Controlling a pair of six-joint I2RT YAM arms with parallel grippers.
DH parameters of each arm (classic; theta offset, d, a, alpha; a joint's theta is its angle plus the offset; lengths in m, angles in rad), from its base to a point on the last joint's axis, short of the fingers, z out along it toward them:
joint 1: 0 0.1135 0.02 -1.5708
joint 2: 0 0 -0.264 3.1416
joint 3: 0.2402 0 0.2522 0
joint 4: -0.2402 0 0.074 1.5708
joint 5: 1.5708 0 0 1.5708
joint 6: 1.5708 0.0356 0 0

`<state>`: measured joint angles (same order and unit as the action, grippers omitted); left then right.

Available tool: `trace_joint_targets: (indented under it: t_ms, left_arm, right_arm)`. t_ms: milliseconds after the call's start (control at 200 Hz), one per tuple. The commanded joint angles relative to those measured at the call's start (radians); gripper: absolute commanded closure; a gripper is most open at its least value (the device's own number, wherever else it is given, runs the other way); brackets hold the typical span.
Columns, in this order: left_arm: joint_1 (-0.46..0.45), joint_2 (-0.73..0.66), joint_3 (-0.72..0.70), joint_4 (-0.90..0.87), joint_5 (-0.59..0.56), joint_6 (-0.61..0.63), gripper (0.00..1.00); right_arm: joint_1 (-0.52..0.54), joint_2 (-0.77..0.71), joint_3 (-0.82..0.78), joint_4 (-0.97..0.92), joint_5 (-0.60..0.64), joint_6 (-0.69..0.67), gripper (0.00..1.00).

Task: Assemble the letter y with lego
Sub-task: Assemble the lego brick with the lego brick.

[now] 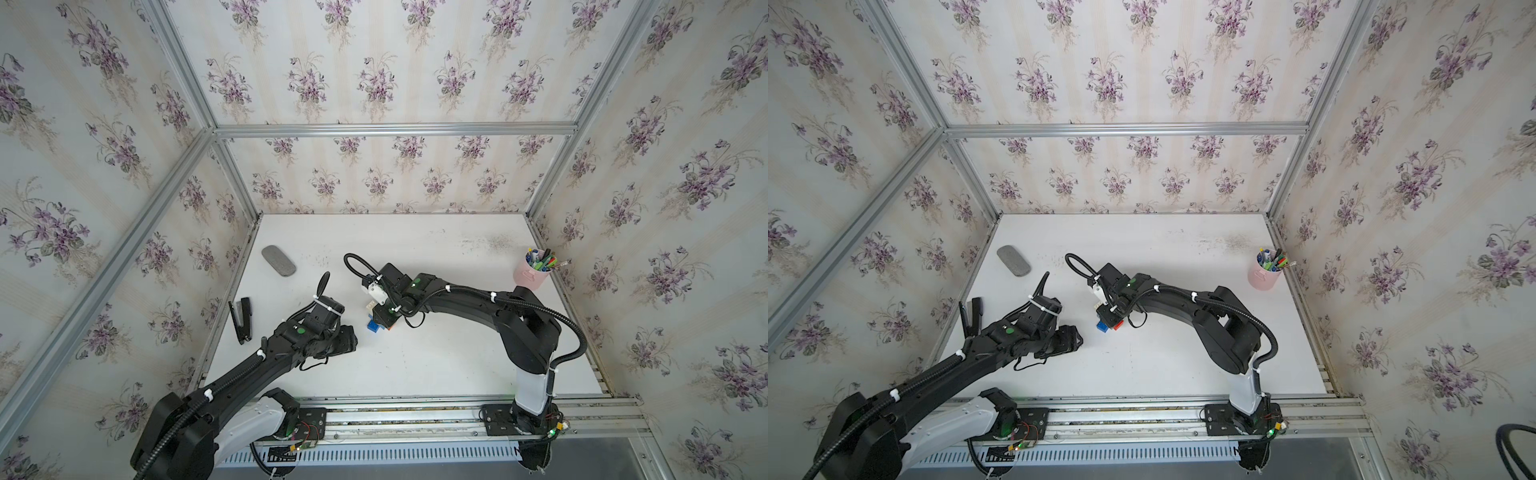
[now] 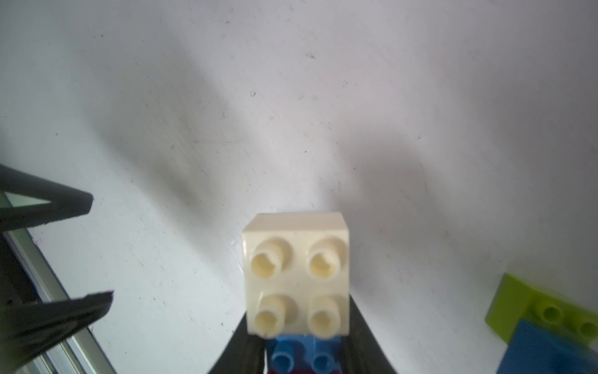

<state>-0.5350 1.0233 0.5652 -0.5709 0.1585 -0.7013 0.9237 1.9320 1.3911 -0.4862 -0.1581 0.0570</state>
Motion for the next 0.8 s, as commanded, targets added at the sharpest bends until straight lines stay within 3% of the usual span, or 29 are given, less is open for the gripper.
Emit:
trace_joint_targets:
  t_ms: [0,794]
  left_arm:
    - [0.007,-0.034,-0.017,0.008,0.115,-0.027,0.3]
    - [0.021,-0.068,-0.063,0.007,0.138,-0.059,0.3]
  right_arm:
    - [0.006,0.02,0.027,-0.027,-0.011,-0.035,0.73]
    - [0.02,0.104,0.103,-0.077,0.011,-0.118,0.74]
